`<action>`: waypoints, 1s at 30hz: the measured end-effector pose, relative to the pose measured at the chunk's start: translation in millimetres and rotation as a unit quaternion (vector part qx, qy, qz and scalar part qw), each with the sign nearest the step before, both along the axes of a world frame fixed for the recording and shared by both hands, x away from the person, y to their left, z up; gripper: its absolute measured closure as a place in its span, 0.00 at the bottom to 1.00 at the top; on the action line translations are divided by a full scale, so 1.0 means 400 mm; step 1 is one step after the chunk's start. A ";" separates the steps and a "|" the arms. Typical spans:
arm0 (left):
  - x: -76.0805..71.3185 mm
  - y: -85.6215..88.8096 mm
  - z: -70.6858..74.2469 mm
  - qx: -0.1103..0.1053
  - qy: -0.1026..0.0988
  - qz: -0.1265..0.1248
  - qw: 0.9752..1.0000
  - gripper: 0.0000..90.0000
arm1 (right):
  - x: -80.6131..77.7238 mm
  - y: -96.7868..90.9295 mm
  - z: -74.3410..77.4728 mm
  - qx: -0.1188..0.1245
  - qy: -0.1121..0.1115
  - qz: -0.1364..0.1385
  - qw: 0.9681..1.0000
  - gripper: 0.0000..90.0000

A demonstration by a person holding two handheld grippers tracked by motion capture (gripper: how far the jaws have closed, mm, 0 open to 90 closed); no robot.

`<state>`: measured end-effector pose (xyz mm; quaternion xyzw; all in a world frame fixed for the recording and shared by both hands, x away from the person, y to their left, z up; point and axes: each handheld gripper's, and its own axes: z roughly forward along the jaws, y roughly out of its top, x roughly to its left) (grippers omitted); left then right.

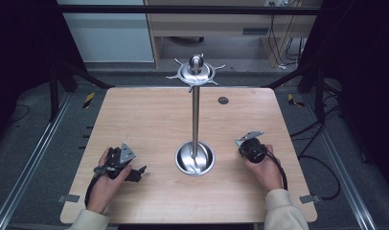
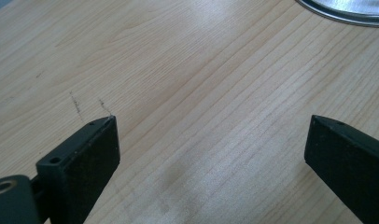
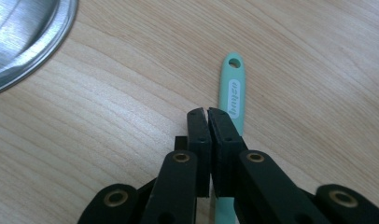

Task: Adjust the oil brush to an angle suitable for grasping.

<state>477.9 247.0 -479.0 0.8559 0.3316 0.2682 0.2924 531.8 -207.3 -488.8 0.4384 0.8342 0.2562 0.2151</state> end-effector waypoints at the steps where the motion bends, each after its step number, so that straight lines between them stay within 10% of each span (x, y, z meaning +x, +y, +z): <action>1: 0.000 0.000 0.000 0.000 0.000 0.001 1.000 0.03 | 0.001 -0.002 0.000 -0.002 0.001 -0.001 1.000 0.99; 9: 0.000 -0.001 0.000 0.001 -0.001 0.000 1.000 0.03 | 0.007 -0.024 0.003 -0.020 0.002 -0.041 0.999 0.97; 20: 0.000 0.000 0.000 0.001 -0.001 0.000 1.000 0.03 | -0.013 -0.065 0.077 0.034 0.007 -0.085 0.996 0.89; 30: 0.001 -0.001 -0.001 0.003 0.001 -0.001 1.000 0.03 | -0.027 -0.089 0.096 0.014 0.102 -0.135 0.985 0.70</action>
